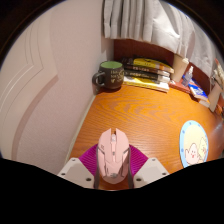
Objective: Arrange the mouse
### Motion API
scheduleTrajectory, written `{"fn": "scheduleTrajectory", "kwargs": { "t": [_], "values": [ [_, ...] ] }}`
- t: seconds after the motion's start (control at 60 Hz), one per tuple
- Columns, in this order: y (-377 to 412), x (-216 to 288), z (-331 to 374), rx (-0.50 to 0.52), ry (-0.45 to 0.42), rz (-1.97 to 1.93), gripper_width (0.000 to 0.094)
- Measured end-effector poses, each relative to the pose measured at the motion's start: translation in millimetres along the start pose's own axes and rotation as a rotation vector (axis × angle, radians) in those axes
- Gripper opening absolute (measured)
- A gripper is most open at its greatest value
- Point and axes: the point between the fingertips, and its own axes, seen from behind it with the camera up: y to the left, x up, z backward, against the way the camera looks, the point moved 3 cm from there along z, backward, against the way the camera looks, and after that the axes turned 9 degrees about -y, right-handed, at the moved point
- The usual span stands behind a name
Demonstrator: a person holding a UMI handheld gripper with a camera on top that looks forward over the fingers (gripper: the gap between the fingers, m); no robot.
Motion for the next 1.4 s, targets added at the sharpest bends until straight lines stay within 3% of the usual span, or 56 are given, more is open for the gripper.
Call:
{"fn": "scheduleTrajectory", "kwargs": {
  "t": [0.133, 0.417, 0.567, 0.717, 0.983, 1.15, 1.267, 1.4],
  "values": [
    [-12, 36, 13, 0.040, -0.038, 0.004, 0.0395],
    [-126, 194, 116, -0.011, -0.337, 0.002, 0.0395],
    [-209, 221, 165, -0.069, -0.427, -0.013, 0.0394],
    [-285, 184, 168, -0.141, -0.400, -0.023, 0.0392],
    [-323, 52, 87, -0.103, -0.130, -0.103, 0.0394],
    [-316, -5, 49, -0.072, -0.020, -0.106, 0.0394],
    [-309, -23, 33, -0.064, 0.023, -0.102, 0.0400],
    [-311, -21, 31, -0.082, 0.005, -0.109, 0.0454]
  ]
}}
